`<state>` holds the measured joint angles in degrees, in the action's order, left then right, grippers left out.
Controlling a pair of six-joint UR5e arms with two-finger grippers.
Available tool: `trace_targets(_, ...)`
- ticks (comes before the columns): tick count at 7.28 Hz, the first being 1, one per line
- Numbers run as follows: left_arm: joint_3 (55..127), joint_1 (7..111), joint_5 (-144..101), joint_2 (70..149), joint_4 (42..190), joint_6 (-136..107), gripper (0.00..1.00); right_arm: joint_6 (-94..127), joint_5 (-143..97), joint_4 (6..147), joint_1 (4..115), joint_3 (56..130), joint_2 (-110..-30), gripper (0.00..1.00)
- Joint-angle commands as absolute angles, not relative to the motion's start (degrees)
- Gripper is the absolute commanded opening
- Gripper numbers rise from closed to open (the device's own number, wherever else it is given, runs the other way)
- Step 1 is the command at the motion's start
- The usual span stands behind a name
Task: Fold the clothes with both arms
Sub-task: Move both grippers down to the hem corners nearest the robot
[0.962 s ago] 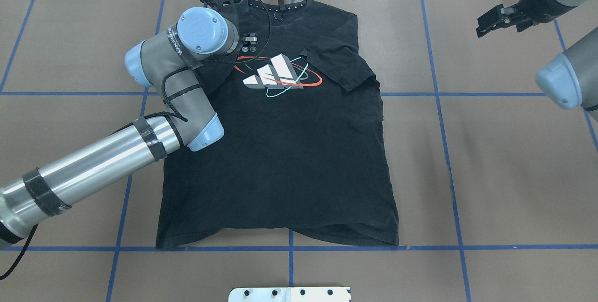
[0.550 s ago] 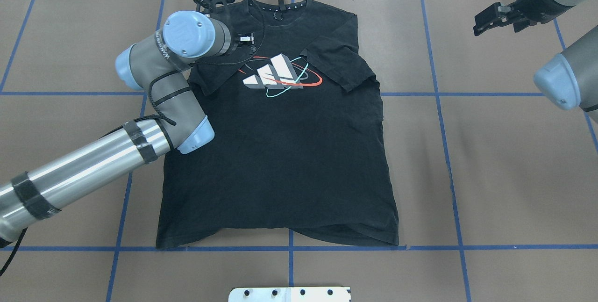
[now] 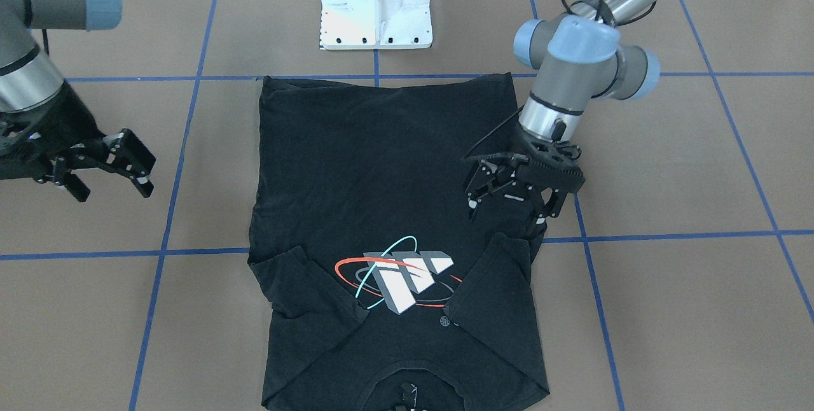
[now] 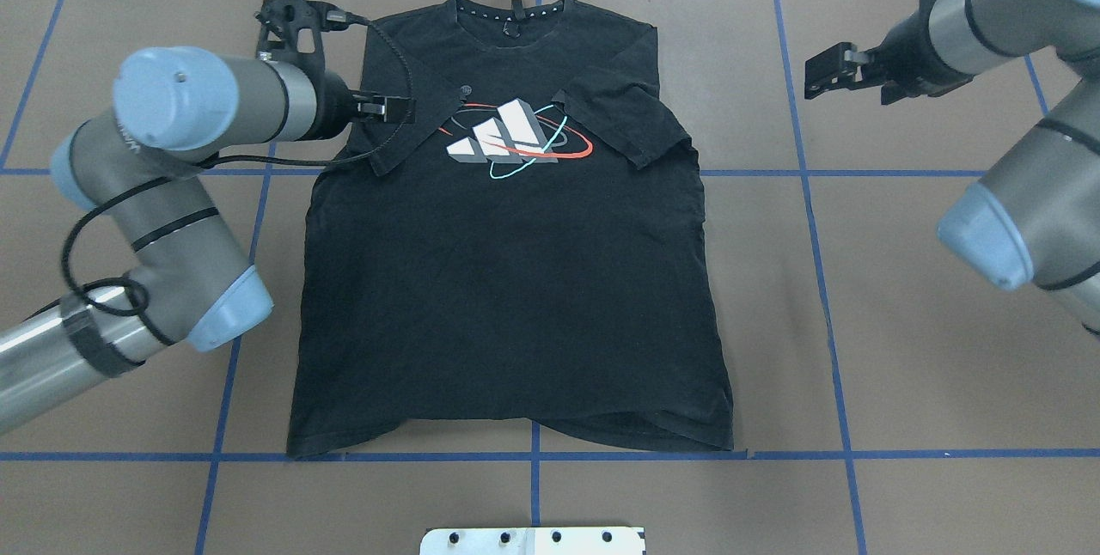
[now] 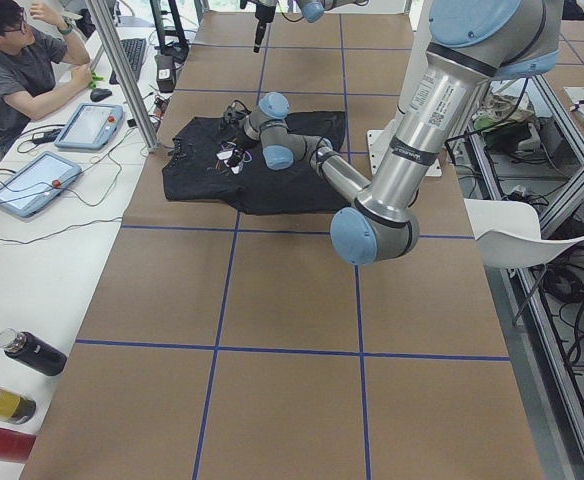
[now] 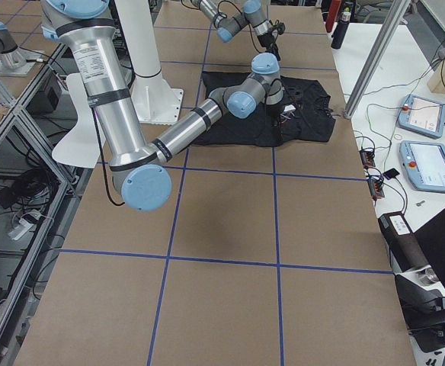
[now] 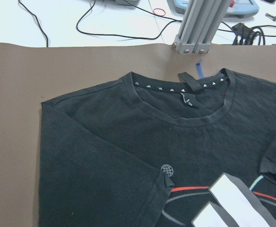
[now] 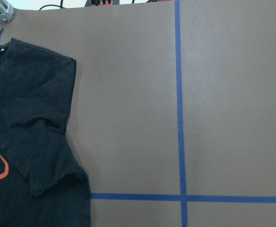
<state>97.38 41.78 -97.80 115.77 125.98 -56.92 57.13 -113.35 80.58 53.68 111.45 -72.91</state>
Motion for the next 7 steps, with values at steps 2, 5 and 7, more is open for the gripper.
trace_targets(2, 113.16, 40.7, -107.9, 103.23, 124.89, -57.47, 1.0, 69.41, -105.65, 80.51, 38.8, 124.16, -83.2, 1.0)
trace_targets(5, 118.3, 30.63, -100.59, 90.82, 125.51, -57.74, 1.0, 83.63, -88.37, 80.42, 18.87, 129.1, -87.18, 1.0)
trace_targets(7, 118.56, 23.42, -96.09, 86.85, 127.52, -64.3, 1.0, 88.75, -82.1, 80.42, 10.57, 132.96, -91.65, 1.0)
